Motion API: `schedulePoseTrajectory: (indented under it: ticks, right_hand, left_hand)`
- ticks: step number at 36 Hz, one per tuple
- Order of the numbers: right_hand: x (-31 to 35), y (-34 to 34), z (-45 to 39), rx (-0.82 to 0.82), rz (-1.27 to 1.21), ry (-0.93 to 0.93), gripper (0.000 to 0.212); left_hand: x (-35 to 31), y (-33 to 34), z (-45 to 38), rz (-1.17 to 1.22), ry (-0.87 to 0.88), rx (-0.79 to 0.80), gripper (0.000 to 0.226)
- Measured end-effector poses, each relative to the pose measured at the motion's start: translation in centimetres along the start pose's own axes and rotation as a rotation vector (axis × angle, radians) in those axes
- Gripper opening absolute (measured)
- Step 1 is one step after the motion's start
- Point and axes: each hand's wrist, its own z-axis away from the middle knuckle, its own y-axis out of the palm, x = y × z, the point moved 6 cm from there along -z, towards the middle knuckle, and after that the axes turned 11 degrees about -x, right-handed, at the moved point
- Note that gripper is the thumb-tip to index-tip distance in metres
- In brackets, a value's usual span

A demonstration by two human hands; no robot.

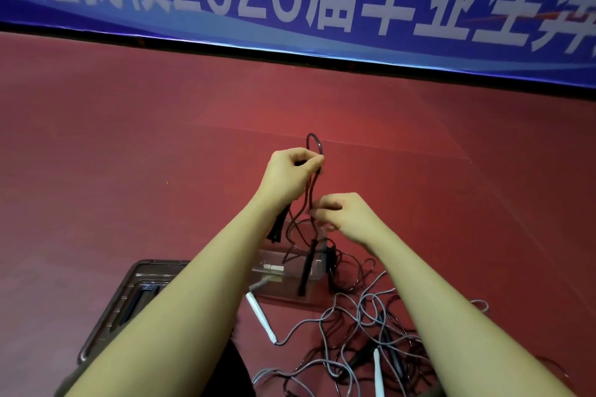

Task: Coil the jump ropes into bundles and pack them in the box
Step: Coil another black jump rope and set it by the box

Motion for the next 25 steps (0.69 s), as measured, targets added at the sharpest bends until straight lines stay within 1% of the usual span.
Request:
schedulePoseTrajectory:
  ticks: [3,5,6,9,13,15,16,20,23,25]
  right_hand:
    - [0.6,-0.8,-0.1,-0.105,-0.039,-0.037,0.006]
    - [0.9,-1.6,-0.2,-0.203,-0.086,-0.057,0.008]
    - [1.0,-2.0,-0.2,-0.246,-0.137,-0.05,0.011]
    - [1.0,-3.1,-0.2,-0.347,-0.365,0.03,0.018]
    - [1.5,-3.8,0.1,-0.416,-0.692,0.158,0.015]
    - [1.9,-4.0,0.2,-0.432,-0.863,0.204,0.014]
    - [2.0,-4.1,0.3,-0.443,-0.929,0.222,0.014]
    - [2.4,-4.5,0.4,-0.482,-1.109,0.247,0.018]
    - [2.2,-4.7,0.5,-0.489,-1.075,0.254,0.016]
    - [1.7,-4.8,0.4,-0.51,-0.961,0.27,0.015]
  left_hand:
    - [0.5,-0.5,-0.3,-0.04,0.001,0.011,0.021]
    - [0.8,-0.3,-0.2,-0.08,-0.012,0.092,0.021]
    - [1.0,-0.1,0.0,-0.126,-0.005,0.15,0.024]
    - [1.5,0.8,0.8,-0.282,0.025,0.31,0.04]
    - [2.1,1.7,1.6,-0.375,0.055,0.384,0.059]
    - [2.4,1.9,1.7,-0.418,0.069,0.365,0.061]
    - [2.6,1.9,1.6,-0.447,0.076,0.338,0.058]
    - [2.7,1.2,0.8,-0.607,0.166,0.157,0.021]
    - [2.4,0.7,0.4,-0.572,0.171,0.045,0.02]
    - [2.1,0.7,0.5,-0.53,0.19,0.02,0.016]
